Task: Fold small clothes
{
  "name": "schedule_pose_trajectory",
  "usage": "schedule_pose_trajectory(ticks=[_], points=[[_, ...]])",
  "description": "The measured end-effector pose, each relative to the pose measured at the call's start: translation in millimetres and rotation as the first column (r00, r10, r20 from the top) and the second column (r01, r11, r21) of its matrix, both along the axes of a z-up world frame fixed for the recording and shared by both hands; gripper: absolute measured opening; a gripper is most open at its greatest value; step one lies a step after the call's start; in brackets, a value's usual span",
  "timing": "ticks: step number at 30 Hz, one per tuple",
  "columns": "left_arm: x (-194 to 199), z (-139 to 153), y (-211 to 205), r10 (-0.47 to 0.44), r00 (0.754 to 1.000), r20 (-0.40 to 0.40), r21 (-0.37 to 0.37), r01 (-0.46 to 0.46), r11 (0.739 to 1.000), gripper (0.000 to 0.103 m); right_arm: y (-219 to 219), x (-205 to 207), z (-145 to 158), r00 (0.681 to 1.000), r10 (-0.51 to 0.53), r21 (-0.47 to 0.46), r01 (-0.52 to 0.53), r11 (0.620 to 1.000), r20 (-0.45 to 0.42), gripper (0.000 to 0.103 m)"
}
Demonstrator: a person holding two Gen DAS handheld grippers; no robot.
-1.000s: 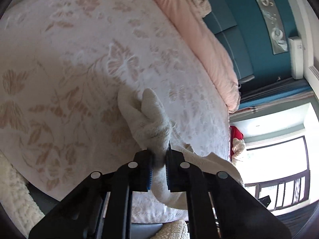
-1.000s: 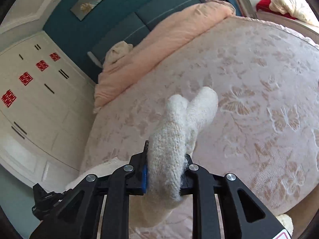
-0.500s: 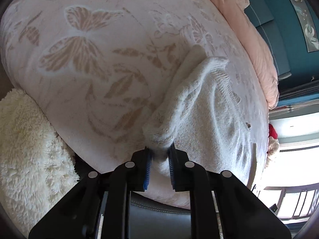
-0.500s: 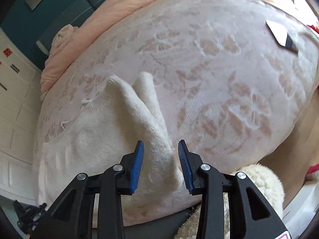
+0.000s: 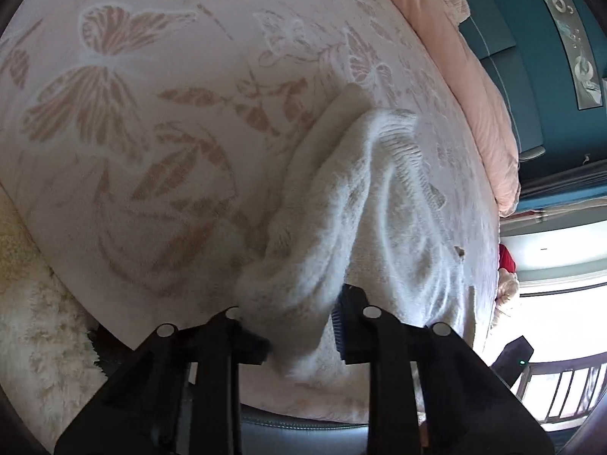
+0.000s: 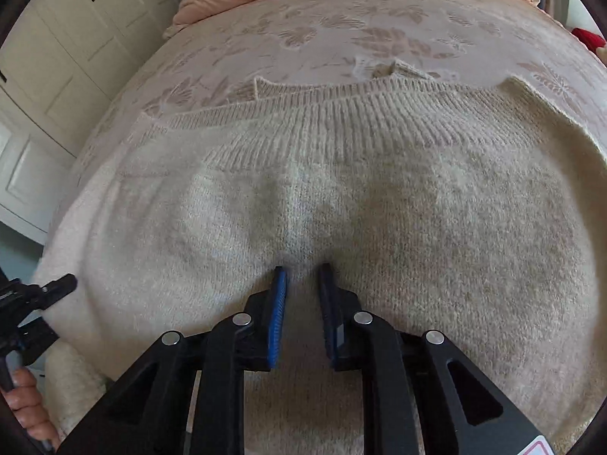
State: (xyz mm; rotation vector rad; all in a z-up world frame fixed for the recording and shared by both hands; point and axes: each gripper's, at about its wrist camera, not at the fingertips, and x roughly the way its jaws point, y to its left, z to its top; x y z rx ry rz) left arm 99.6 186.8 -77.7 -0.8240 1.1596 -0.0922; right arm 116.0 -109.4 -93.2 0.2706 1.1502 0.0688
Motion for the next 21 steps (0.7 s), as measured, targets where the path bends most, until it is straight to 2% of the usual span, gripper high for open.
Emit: schedule_pose_trajectory(ticks=[2, 5, 7, 9, 11, 13, 14, 17, 20, 21], points=[[-1.0, 33.3, -8.0, -0.052, 0.995, 0.082, 0.027, 0.050, 0.998, 0.017, -2.0, -1.5, 1.3, 1.000, 0.001, 0.013, -0.001, 1.000, -0.004, 0.015], [2.0, 94.2, -44.4, -0.166, 0.964, 0.209, 0.100, 0.148, 0.984, 0.015, -9.6, -1.5, -0.4, 1.000, 0.000, 0.050, -0.001, 0.999, 0.012, 0.014], [4.3, 133.3, -82.0, -0.262, 0.922, 0.286, 0.151, 0.227, 0.962, 0.012, -16.5, -3.8, -0.2, 1.000, -0.021, 0.097, 0.020, 0.995, 0.017, 0.014], [3.6, 165.4, -128.0, -0.367, 0.864, 0.345, 0.211, 0.310, 0.927, 0.011, -23.8, -6.6, 2.5, 0.999, -0.038, 0.156, 0.034, 0.987, 0.020, 0.014], [1.5, 183.6, -176.5, -0.465, 0.804, 0.371, 0.257, 0.392, 0.883, 0.011, -39.9, -14.3, 13.3, 0.998, -0.057, 0.228, 0.047, 0.972, 0.036, 0.014], [0.3, 184.9, -227.7, -0.551, 0.753, 0.360, 0.296, 0.468, 0.832, 0.011, -67.9, -31.9, 28.8, 0.992, -0.105, 0.275, 0.081, 0.958, 0.072, 0.022], [-1.7, 180.3, -250.5, -0.589, 0.732, 0.343, 0.314, 0.501, 0.806, 0.011, -86.5, -42.4, 35.4, 0.987, -0.136, 0.294, 0.105, 0.950, 0.086, 0.022], [-12.7, 147.3, -316.7, -0.692, 0.671, 0.266, 0.359, 0.597, 0.717, 0.011, -156.1, -82.7, 44.1, 0.961, -0.263, 0.322, 0.223, 0.920, 0.085, 0.024], [-24.2, 90.2, -363.0, -0.758, 0.639, 0.134, 0.372, 0.676, 0.636, 0.014, -211.7, -122.3, 44.8, 0.932, -0.355, 0.265, 0.327, 0.907, 0.067, 0.029], [-29.6, 75.2, -372.4, -0.771, 0.630, 0.094, 0.378, 0.694, 0.613, 0.018, -225.6, -134.7, 45.2, 0.925, -0.375, 0.261, 0.347, 0.901, 0.064, 0.029]])
